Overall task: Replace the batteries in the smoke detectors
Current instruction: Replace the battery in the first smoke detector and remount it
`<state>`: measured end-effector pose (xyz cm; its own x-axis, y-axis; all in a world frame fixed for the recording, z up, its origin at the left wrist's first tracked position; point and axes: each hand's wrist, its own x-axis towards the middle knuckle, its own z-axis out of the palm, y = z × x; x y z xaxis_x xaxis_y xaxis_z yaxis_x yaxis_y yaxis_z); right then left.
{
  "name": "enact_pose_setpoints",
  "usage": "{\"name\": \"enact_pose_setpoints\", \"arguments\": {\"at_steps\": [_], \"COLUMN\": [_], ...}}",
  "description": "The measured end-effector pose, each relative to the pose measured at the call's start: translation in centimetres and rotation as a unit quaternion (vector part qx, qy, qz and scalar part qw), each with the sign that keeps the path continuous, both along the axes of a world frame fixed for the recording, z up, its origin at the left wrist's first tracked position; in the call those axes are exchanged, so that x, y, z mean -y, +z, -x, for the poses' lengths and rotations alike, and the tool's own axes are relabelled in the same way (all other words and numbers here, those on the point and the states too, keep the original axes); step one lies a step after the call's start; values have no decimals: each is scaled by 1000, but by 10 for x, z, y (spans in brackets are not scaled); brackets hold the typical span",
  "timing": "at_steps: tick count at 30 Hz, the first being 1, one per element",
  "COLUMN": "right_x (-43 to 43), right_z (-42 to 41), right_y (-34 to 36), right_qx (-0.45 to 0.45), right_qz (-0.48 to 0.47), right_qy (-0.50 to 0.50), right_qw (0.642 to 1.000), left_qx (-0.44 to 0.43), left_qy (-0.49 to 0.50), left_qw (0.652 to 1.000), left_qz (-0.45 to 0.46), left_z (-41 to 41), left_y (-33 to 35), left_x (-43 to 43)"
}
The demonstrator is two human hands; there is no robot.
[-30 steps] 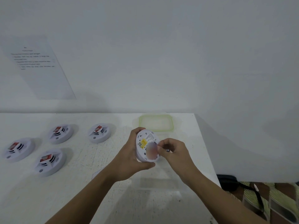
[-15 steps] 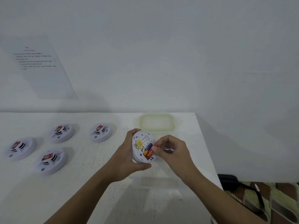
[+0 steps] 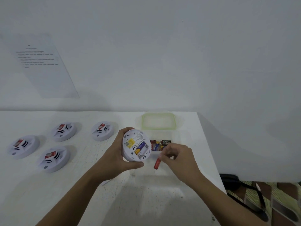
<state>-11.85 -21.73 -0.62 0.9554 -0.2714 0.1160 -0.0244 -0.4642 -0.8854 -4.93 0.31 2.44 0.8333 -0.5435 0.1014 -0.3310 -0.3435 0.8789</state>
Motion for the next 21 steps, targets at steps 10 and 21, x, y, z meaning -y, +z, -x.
{"name": "enact_pose_setpoints", "arguments": {"at_steps": [10, 21], "right_x": [-11, -21], "right_z": [3, -7], "right_y": [21, 16], "right_qx": [43, -14], "right_qz": [-2, -141], "right_qy": [55, -3], "right_qw": [998, 990], "left_qx": [-11, -31], "left_qy": [-28, -58], "left_qw": [1000, 998], "left_qz": [-6, 18], "left_z": [0, 2], "left_y": [-2, -1], "left_x": [1, 17]}}
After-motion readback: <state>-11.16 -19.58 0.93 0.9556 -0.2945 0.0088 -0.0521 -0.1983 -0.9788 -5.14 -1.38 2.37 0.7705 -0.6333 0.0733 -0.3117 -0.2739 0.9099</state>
